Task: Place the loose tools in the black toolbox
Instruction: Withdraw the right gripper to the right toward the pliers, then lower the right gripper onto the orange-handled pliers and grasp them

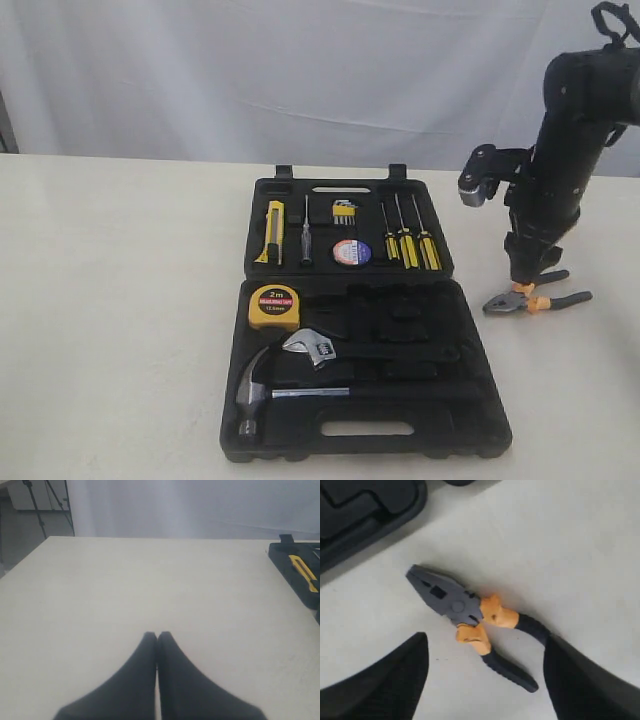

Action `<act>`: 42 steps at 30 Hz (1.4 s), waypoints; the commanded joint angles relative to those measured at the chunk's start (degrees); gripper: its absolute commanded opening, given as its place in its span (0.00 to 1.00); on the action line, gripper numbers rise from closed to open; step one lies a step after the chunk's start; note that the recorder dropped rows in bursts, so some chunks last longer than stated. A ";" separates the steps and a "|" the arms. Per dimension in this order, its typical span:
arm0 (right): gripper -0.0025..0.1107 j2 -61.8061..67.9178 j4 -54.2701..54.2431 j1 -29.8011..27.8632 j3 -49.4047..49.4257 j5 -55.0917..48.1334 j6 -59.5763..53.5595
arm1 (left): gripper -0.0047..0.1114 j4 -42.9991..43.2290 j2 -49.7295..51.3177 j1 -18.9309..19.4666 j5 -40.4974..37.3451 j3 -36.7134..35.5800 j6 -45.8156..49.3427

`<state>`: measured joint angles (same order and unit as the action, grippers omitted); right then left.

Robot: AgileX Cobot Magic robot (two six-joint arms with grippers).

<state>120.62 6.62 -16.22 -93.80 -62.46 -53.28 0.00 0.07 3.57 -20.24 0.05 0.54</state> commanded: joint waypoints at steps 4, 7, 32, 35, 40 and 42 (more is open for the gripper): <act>0.58 6.22 6.81 -0.26 0.01 3.81 -8.87 | 0.04 0.00 -0.07 -0.25 0.62 -0.05 -0.12; 0.58 8.68 6.81 -0.26 0.01 3.98 -8.86 | 0.04 0.00 -0.07 -0.25 0.62 -0.05 -0.12; 0.03 -2.52 -6.62 -0.01 -0.11 2.55 -6.01 | 0.04 0.00 -0.07 -0.25 0.62 -0.05 -0.12; 0.03 -4.53 -8.98 0.88 -0.11 2.00 -6.87 | 0.04 0.00 -0.07 -0.25 0.62 -0.05 -0.12; 0.03 -4.87 -8.48 1.83 -0.11 3.57 -5.47 | 0.04 0.00 -0.07 -0.25 0.62 -0.05 -0.12; 0.07 -4.36 -8.05 1.83 -0.11 3.99 -4.74 | 0.04 0.00 -0.07 -0.25 0.62 -0.05 -0.12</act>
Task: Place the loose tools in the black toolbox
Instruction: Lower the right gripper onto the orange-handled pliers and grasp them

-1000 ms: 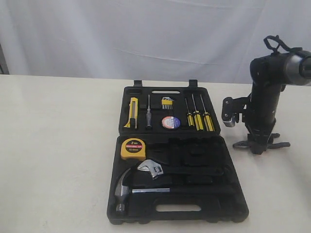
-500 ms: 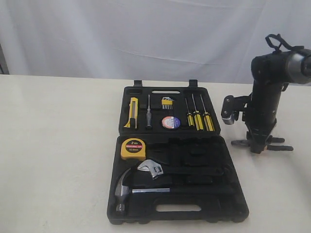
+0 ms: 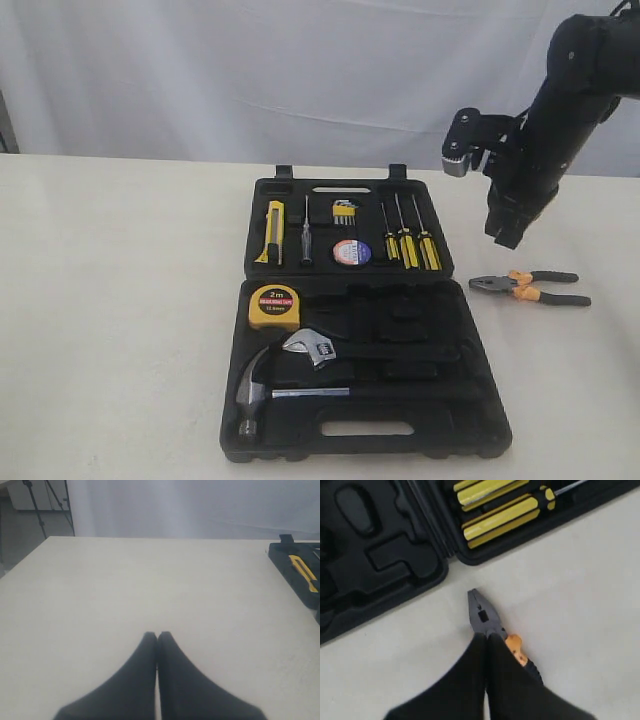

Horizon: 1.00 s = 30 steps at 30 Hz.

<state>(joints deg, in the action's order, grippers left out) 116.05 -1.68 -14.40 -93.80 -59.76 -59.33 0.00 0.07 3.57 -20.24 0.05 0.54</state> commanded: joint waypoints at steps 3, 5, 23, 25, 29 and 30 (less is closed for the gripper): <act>0.28 1.63 0.88 -0.28 -0.11 0.16 1.30 | 0.04 0.00 -0.07 -0.25 0.62 -0.05 -0.12; 0.52 2.75 1.10 -0.28 -0.11 0.39 1.59 | 0.04 0.00 -0.07 -0.25 0.62 -0.05 -0.12; 0.66 12.81 15.50 -2.61 -0.11 3.20 11.54 | 0.04 0.00 -0.07 -0.25 0.62 -0.05 -0.12; 0.66 13.68 15.33 -2.78 -0.11 3.20 11.54 | 0.04 0.00 -0.07 -0.25 0.62 -0.05 -0.12; 0.66 15.53 15.44 -2.87 -0.11 3.09 11.42 | 0.04 0.00 -0.07 -0.25 0.62 -0.05 -0.12; 0.66 15.70 15.44 -2.87 -0.11 3.43 11.42 | 0.04 0.00 -0.07 -0.25 0.62 -0.05 -0.12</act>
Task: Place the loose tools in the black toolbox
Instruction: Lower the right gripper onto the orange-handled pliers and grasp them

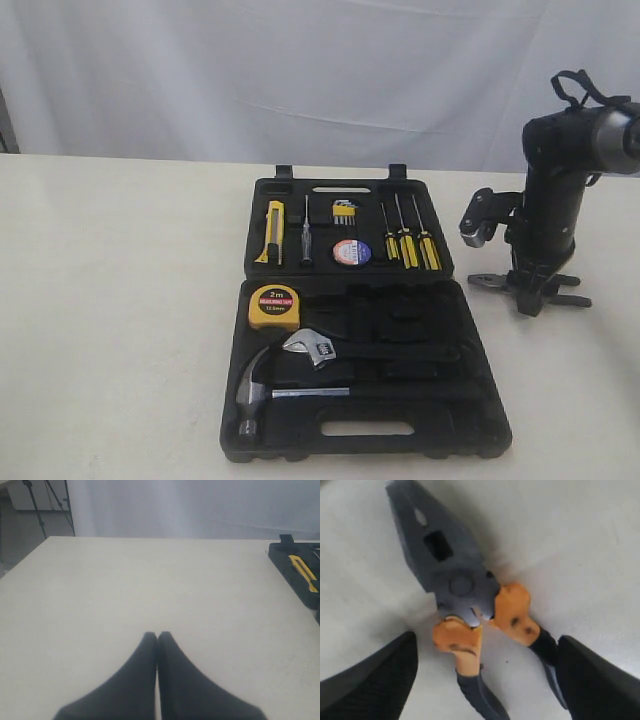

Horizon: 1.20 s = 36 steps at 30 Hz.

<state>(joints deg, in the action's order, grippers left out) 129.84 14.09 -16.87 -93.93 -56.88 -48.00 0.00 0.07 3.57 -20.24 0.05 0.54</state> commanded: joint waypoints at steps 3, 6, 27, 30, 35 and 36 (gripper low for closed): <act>0.66 3.05 -0.44 -0.40 0.02 1.11 0.09 | 0.04 0.00 -0.07 -0.25 0.62 -0.05 -0.12; 0.66 3.41 1.33 -0.40 0.02 1.60 0.25 | 0.04 0.00 -0.07 -0.25 0.62 -0.05 -0.12; 0.66 4.49 -13.62 0.53 0.02 3.28 -4.56 | 0.04 0.00 -0.07 -0.25 0.62 -0.05 -0.12; 0.66 4.49 -12.74 0.40 0.02 3.45 -4.09 | 0.04 0.00 -0.07 -0.25 0.62 -0.05 -0.12; 0.66 4.49 -11.46 0.40 0.02 3.46 -3.84 | 0.04 0.00 -0.07 -0.25 0.62 -0.05 -0.12; 0.66 4.49 -11.04 0.40 0.02 3.46 -3.84 | 0.04 0.00 -0.07 -0.25 0.62 -0.05 -0.12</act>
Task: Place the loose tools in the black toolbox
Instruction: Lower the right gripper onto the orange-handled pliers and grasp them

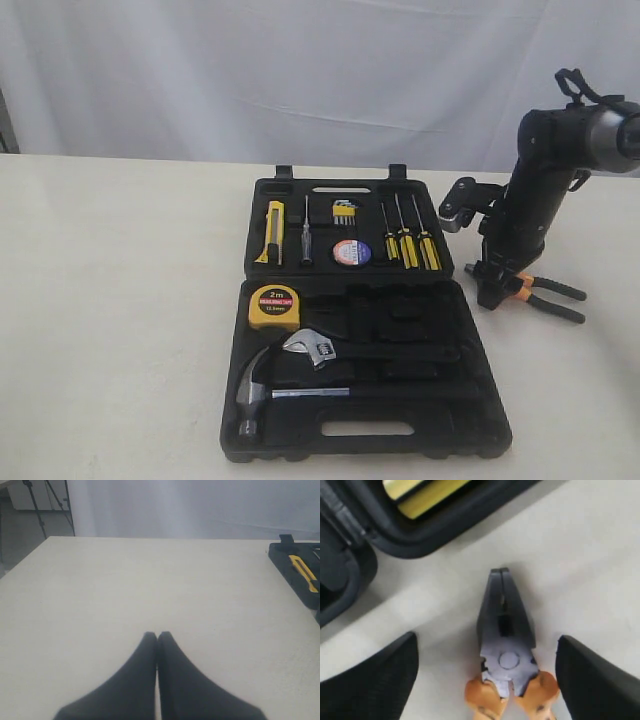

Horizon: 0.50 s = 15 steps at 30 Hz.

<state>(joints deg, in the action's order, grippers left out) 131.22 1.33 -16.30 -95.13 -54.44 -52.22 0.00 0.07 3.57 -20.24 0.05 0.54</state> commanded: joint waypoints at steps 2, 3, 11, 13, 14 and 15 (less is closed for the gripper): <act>0.66 3.10 3.11 -0.17 1.22 1.01 1.09 | 0.04 0.00 -0.07 -0.25 0.62 -0.05 -0.12; 0.66 3.10 3.95 -0.17 1.22 1.01 1.49 | 0.04 0.00 -0.07 -0.25 0.62 -0.05 -0.12; 0.66 3.10 7.78 -0.17 1.22 1.26 4.91 | 0.04 0.00 -0.07 -0.25 0.62 -0.05 -0.12; 0.66 3.10 8.45 -0.17 1.22 0.85 5.30 | 0.04 0.00 -0.07 -0.25 0.62 -0.05 -0.12; 0.66 3.10 8.45 -0.17 1.22 0.70 5.31 | 0.04 0.00 -0.07 -0.25 0.62 -0.05 -0.12; 0.66 3.10 8.45 -0.17 1.22 0.56 5.31 | 0.04 0.00 -0.07 -0.25 0.62 -0.05 -0.12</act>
<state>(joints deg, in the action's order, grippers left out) 131.22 6.89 -16.30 -95.13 -54.52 -47.45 0.00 0.07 3.57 -20.24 0.05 0.54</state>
